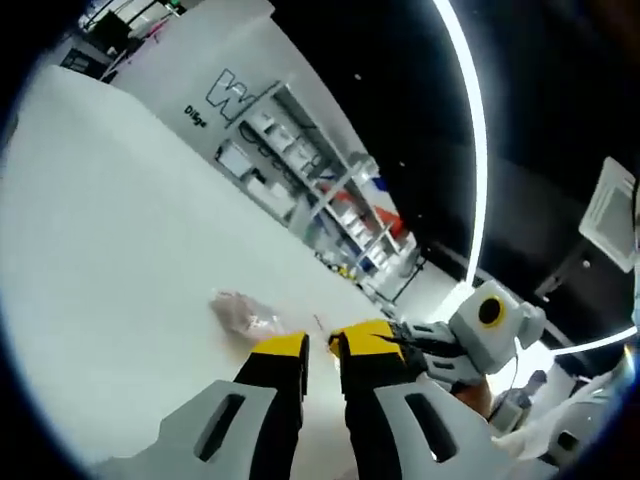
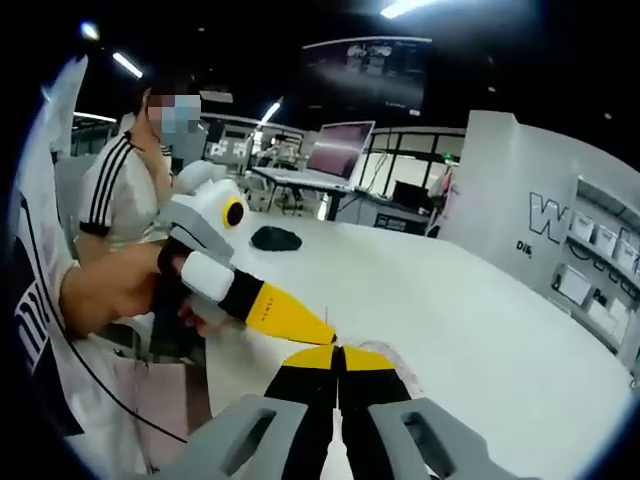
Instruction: Open the resealable bag by pulling the two sides of the seal apart until the entire bag opening is separated and visibly accessible.
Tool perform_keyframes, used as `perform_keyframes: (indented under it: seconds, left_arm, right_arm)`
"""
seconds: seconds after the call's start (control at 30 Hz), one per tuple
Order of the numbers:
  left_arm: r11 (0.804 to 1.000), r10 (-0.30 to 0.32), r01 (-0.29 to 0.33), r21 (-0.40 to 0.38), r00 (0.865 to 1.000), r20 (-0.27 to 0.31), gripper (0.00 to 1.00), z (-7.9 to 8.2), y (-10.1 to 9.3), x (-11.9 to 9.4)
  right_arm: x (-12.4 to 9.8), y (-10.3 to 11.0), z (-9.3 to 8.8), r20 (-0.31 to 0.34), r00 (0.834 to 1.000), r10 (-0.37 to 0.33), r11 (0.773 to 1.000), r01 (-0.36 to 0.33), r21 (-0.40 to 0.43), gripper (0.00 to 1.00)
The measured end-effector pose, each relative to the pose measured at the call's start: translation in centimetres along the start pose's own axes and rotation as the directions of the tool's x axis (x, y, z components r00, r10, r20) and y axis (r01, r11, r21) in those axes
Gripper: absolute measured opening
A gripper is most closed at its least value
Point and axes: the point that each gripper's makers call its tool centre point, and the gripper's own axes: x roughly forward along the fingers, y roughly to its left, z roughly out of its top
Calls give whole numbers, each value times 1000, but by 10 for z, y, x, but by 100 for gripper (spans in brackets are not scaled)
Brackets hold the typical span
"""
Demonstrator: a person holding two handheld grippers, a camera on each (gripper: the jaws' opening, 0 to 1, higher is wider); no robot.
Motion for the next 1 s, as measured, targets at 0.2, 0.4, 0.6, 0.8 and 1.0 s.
perform_keyframes:
  seconds: [0.2,0.4,0.6,0.8,1.0]
  left_arm:
    - [1000,0,0,6,1000,-6,8,0,1,-1]
    - [1000,4,-4,13,1000,-11,8,0,3,-2]
    - [1000,-5,5,11,1000,-14,6,1,3,-1]
    - [999,-3,4,44,999,-34,1,-1,1,-1]
    - [991,32,-24,130,998,-62,0,-5,6,-1]
  right_arm:
    - [0,1,-1,2,1000,2,1000,-2,0,0]
    - [0,0,-1,4,1000,3,1000,-3,4,0]
    - [1,4,-2,7,1000,25,1000,-25,11,0]
    - [2,0,-3,4,1000,15,1000,-15,4,0]
    - [3,1,-8,-18,1000,24,1000,-24,6,0]
